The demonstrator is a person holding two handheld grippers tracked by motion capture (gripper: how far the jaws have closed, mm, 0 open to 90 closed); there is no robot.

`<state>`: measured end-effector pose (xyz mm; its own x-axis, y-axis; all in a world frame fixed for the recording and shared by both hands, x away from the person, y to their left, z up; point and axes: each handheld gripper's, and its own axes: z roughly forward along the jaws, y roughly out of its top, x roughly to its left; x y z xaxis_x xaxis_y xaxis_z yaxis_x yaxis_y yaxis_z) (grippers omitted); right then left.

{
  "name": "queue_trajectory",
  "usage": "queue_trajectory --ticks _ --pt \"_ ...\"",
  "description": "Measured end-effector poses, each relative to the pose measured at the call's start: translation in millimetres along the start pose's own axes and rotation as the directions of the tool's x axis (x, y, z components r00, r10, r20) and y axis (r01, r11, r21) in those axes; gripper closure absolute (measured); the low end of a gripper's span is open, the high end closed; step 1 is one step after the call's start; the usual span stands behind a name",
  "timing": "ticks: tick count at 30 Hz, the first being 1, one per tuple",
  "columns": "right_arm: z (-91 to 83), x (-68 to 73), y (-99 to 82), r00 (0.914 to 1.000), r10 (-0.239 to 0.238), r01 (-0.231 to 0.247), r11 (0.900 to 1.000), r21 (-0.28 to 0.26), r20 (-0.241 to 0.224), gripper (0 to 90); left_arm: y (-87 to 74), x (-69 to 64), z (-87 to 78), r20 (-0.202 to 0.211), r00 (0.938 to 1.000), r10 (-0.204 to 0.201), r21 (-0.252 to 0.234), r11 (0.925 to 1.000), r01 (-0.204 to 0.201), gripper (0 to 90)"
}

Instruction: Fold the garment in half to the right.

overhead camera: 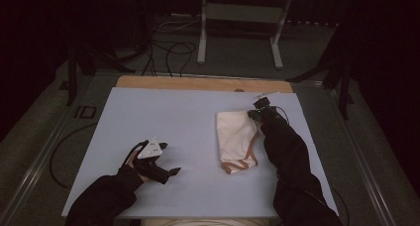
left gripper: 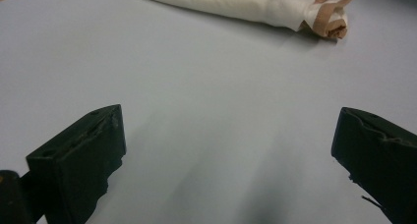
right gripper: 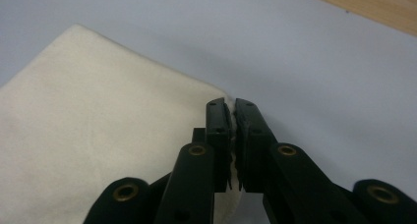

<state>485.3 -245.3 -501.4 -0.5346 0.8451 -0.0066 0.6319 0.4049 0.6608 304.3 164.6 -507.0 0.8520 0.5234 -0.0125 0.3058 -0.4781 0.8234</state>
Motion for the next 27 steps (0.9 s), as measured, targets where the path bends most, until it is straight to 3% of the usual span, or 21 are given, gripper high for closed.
queue_trajectory --ticks 10,16,20,21,27 --pt "9.8 -1.9 -4.5 0.9999 0.011 -0.011 0.9997 0.021 -0.005 84.1 -0.5 0.8 -1.8 -0.005 1.0 -0.002 -0.006 1.0 0.002 0.5" --pt "13.2 -2.2 -6.0 0.9998 0.015 -0.014 0.9994 0.033 -0.009 78.2 -0.1 1.2 -4.3 -0.014 0.9999 0.001 -0.013 0.9999 -0.001 0.5" --pt "9.4 -1.8 -3.2 0.9997 0.019 -0.019 0.9995 0.025 -0.013 67.6 0.3 1.9 -6.0 -0.018 0.9998 0.003 -0.017 0.9998 -0.003 0.5" --pt "5.7 -1.5 -1.1 0.9994 0.026 -0.026 0.9996 0.011 -0.023 57.9 0.4 2.3 -7.1 -0.019 0.9998 -0.001 -0.02 0.9998 0.001 0.5" --pt "-2.7 -1.0 4.3 0.9963 0.048 -0.05 0.9985 -0.021 -0.071 37.8 0.2 4.0 -9.3 -0.022 0.9997 -0.01 -0.024 0.9997 0.01 0.5"
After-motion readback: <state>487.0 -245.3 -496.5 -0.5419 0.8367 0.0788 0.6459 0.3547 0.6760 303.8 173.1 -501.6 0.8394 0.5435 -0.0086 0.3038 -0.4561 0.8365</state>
